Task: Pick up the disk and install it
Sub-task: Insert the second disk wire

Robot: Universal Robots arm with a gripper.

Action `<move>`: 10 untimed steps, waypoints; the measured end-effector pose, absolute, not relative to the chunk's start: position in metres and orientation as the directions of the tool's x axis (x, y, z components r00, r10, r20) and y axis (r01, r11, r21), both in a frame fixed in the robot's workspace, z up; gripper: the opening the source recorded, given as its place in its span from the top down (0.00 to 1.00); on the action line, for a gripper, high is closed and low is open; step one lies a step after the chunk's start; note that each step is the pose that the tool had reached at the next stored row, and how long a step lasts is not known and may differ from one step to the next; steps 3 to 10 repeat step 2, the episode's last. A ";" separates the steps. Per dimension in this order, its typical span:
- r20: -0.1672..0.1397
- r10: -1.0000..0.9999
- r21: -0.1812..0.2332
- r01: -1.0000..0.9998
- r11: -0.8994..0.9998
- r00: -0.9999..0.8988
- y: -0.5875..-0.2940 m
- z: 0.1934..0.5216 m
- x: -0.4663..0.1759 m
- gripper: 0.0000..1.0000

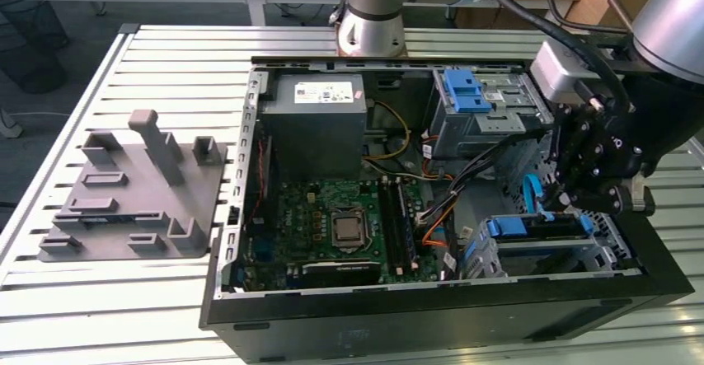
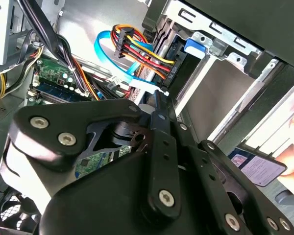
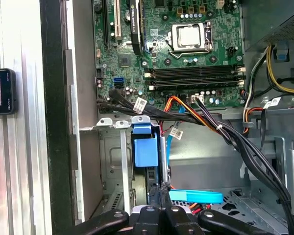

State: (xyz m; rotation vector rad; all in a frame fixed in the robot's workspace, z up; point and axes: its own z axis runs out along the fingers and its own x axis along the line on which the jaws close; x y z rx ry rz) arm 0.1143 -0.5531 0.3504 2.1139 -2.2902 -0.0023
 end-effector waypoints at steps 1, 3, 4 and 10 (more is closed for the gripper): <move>0.017 -0.997 0.018 -0.997 0.080 -0.080 -0.553 0.350 0.114 0.89; 0.017 -0.997 0.018 -0.997 0.080 -0.080 -0.553 0.350 0.114 0.89; 0.017 -0.997 0.018 -0.997 0.080 -0.080 -0.553 0.350 0.114 0.89; 0.017 -0.997 0.018 -0.997 0.080 -0.080 -0.553 0.350 0.114 0.89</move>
